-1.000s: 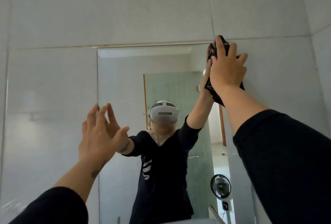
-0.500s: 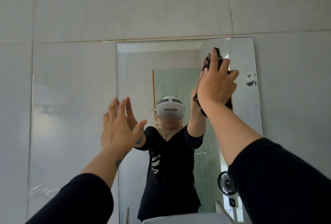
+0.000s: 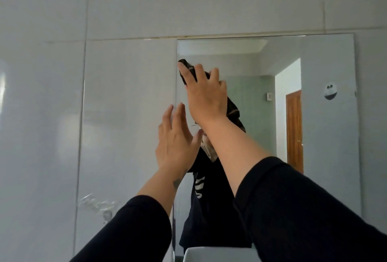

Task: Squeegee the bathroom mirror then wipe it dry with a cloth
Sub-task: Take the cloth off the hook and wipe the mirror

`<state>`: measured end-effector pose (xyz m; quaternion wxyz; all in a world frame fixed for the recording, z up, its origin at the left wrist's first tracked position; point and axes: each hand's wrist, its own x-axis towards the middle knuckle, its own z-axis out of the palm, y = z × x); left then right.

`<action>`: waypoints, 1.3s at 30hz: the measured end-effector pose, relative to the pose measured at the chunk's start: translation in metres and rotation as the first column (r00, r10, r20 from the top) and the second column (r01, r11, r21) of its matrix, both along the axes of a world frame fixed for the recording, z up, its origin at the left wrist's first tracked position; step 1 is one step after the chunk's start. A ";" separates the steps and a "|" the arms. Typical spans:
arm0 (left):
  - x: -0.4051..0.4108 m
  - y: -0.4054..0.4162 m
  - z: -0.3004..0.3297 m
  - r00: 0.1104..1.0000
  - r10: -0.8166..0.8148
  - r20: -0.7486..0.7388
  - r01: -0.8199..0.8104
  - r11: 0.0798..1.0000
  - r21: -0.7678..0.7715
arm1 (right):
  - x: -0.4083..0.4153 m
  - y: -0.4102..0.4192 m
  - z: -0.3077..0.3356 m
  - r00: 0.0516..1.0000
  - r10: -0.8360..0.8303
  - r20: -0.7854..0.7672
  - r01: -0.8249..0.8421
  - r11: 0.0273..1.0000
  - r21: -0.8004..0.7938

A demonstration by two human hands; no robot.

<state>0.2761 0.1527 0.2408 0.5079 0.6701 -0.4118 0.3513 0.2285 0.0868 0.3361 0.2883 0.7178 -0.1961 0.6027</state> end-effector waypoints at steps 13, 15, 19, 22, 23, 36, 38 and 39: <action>-0.016 -0.006 -0.044 0.992 0.061 -0.107 -0.048 0.992 0.119 | -0.063 -0.047 -0.057 0.985 -0.110 -0.130 0.096 0.989 -0.109; -0.016 -0.008 -0.043 0.989 0.059 -0.134 -0.040 0.989 0.141 | -0.086 -0.060 -0.056 0.992 -0.094 -0.085 0.090 0.995 -0.045; -0.018 -0.008 -0.040 0.981 0.021 -0.191 0.003 0.992 0.125 | -0.127 -0.088 -0.053 0.994 -0.104 0.024 0.102 0.992 0.072; -0.018 -0.008 -0.041 0.980 0.017 -0.196 0.004 0.994 0.105 | -0.153 -0.107 -0.054 0.987 -0.128 0.099 0.112 0.982 0.152; -0.018 -0.009 -0.042 0.981 0.018 -0.191 0.001 0.995 0.097 | -0.161 -0.113 -0.055 0.983 -0.137 0.125 0.113 0.977 0.183; -0.011 -0.009 -0.044 0.986 0.017 -0.166 -0.007 0.998 0.059 | -0.202 -0.148 -0.093 0.848 -0.250 0.467 -0.039 0.850 0.525; -0.010 -0.009 -0.045 0.987 0.016 -0.158 -0.007 0.998 0.060 | -0.190 -0.139 -0.104 0.819 -0.262 0.510 -0.066 0.840 0.539; -0.010 -0.009 -0.045 0.988 0.013 -0.155 -0.004 0.998 0.061 | -0.182 -0.133 -0.108 0.818 -0.261 0.513 -0.065 0.844 0.533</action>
